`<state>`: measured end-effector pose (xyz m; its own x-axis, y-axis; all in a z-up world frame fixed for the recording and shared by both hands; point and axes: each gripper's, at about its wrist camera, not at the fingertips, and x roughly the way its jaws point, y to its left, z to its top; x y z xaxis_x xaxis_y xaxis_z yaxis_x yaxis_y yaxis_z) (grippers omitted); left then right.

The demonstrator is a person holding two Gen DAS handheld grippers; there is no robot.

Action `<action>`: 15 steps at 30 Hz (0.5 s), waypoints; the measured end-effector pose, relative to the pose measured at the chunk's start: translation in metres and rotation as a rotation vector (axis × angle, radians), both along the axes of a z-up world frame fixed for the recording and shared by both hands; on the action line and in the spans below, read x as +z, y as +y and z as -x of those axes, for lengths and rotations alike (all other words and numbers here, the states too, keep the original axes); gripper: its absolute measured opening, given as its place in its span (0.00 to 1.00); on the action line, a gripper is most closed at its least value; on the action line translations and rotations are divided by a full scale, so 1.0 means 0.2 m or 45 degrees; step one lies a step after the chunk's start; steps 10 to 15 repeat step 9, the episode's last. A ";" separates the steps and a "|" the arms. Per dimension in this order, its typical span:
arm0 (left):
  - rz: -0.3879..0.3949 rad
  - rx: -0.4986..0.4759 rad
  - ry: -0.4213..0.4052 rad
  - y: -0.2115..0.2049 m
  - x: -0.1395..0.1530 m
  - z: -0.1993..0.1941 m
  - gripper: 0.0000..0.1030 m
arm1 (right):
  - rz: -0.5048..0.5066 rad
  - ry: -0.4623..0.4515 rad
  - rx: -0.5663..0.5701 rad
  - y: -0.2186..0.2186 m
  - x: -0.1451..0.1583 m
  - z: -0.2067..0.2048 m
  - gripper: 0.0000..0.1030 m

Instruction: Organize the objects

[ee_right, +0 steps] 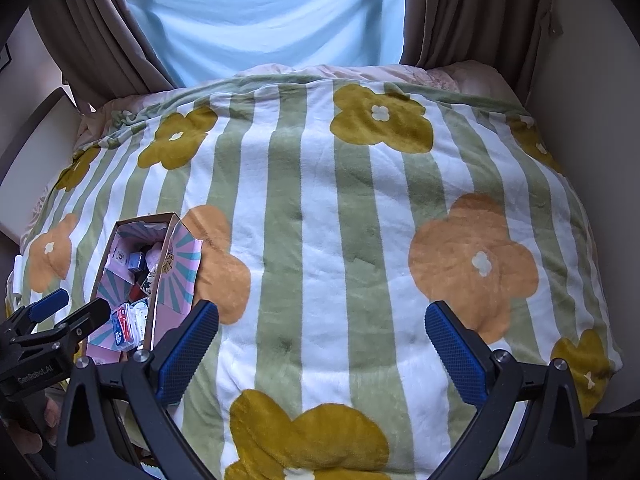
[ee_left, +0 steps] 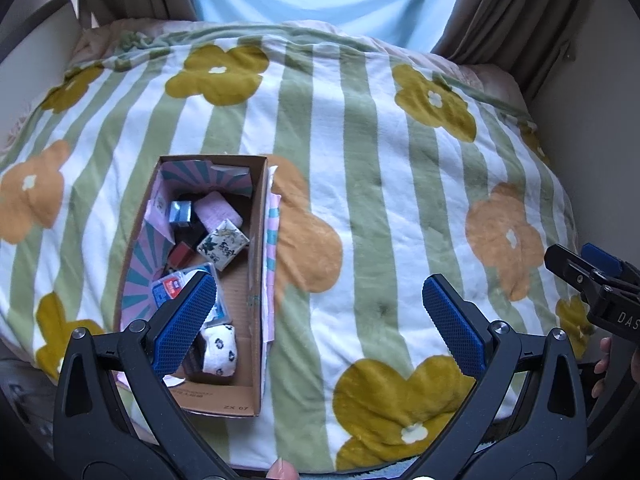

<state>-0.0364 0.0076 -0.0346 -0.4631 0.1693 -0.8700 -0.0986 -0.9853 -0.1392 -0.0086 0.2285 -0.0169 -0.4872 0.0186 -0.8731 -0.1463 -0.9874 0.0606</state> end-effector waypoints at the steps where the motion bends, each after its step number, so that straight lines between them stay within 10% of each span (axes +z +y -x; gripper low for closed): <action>1: 0.012 -0.001 0.001 0.01 0.00 0.00 1.00 | 0.000 0.001 0.002 0.00 0.00 0.00 1.00; 15: 0.007 -0.044 -0.001 0.05 -0.01 -0.02 1.00 | 0.017 0.002 0.000 -0.01 0.00 0.01 1.00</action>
